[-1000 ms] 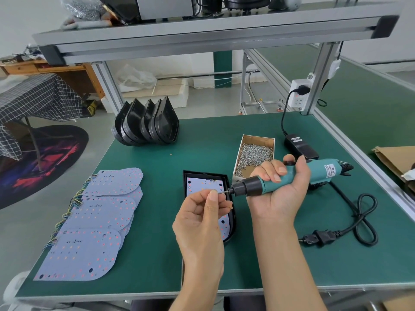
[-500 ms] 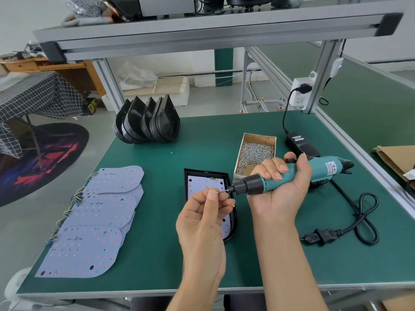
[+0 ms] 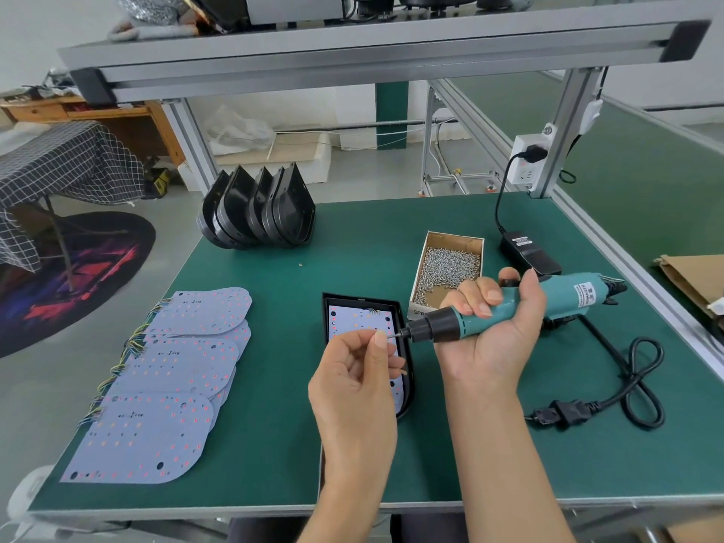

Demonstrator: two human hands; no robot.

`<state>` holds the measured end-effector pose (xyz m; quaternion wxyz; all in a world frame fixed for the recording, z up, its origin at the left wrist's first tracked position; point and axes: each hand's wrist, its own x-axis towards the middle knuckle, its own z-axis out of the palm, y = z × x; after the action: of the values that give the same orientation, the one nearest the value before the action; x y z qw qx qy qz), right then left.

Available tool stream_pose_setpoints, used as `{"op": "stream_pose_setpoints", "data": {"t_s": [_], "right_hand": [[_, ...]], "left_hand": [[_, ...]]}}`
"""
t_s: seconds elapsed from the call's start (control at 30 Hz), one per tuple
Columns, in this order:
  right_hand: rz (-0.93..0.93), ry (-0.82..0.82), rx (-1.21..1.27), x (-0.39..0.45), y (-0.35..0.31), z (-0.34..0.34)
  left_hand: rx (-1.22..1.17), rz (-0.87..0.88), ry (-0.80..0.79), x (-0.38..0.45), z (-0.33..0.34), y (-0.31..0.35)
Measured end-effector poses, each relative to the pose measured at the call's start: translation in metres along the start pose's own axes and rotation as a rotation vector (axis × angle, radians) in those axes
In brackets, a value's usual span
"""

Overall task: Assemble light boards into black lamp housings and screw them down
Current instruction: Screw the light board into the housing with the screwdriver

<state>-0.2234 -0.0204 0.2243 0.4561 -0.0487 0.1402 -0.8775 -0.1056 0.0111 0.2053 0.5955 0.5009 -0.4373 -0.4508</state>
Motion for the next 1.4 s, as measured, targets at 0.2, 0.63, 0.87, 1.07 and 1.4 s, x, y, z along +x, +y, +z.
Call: {"op": "stream_pose_setpoints", "data": {"t_s": [0.2, 0.63, 0.87, 1.07, 1.4], "right_hand": [[0.015, -0.023, 0.092, 0.010, -0.001, -0.001], [-0.123, 0.039, -0.148, 0.053, 0.000, -0.006], [-0.179, 0.085, -0.382, 0.063, 0.018, -0.013], [-0.219, 0.073, -0.482, 0.066, 0.027, -0.010], [-0.251, 0.068, -0.507, 0.061, 0.032, -0.007]], "left_hand": [[0.070, -0.032, -0.071, 0.007, -0.002, -0.003], [0.753, 0.212, 0.033, 0.042, -0.040, 0.004], [0.962, -0.207, -0.241, 0.066, -0.042, -0.002], [0.996, -0.223, -0.320, 0.075, -0.034, -0.004], [0.920, -0.189, -0.309, 0.072, -0.028, -0.002]]}}
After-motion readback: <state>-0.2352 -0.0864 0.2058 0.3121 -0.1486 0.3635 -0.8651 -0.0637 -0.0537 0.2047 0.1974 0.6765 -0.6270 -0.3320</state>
